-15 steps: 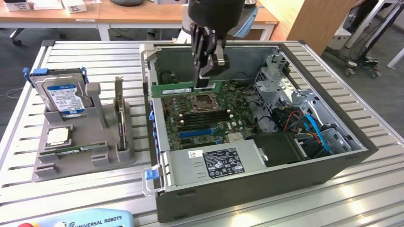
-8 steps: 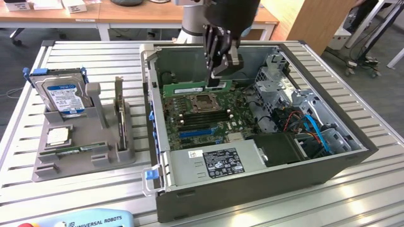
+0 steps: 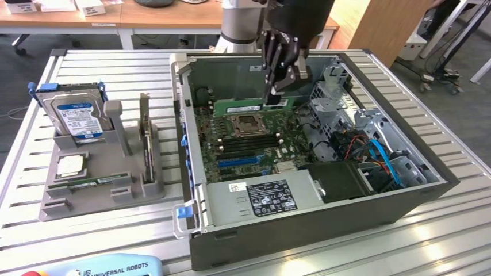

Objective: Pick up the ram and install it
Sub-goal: 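Pick up the ram and move it above insertion slot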

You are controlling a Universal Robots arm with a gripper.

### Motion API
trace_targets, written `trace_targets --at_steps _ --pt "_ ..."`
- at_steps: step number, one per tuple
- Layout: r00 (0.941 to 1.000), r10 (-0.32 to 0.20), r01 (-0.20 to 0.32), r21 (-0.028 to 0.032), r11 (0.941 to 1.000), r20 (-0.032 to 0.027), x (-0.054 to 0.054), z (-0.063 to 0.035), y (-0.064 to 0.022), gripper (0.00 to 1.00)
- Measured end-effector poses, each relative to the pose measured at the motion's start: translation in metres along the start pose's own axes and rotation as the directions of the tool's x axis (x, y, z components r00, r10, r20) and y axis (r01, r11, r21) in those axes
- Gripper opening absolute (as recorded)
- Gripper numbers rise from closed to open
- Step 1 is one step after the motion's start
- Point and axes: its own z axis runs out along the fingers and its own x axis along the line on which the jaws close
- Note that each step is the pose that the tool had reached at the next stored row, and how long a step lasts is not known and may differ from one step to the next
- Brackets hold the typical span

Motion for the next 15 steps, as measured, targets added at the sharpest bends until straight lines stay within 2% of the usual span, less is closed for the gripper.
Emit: trace_targets --at_steps 6,12,15 --pt "1.0 0.002 -0.002 -0.0001 1.0 0.0 0.0 -0.0003 -0.0162 0.12" --pt "1.0 0.003 -0.003 0.0 1.0 0.0002 0.0 -0.0001 -0.0167 0.12" --pt "1.0 0.003 -0.003 0.0 1.0 0.0 -0.006 0.0 -0.0168 0.12"
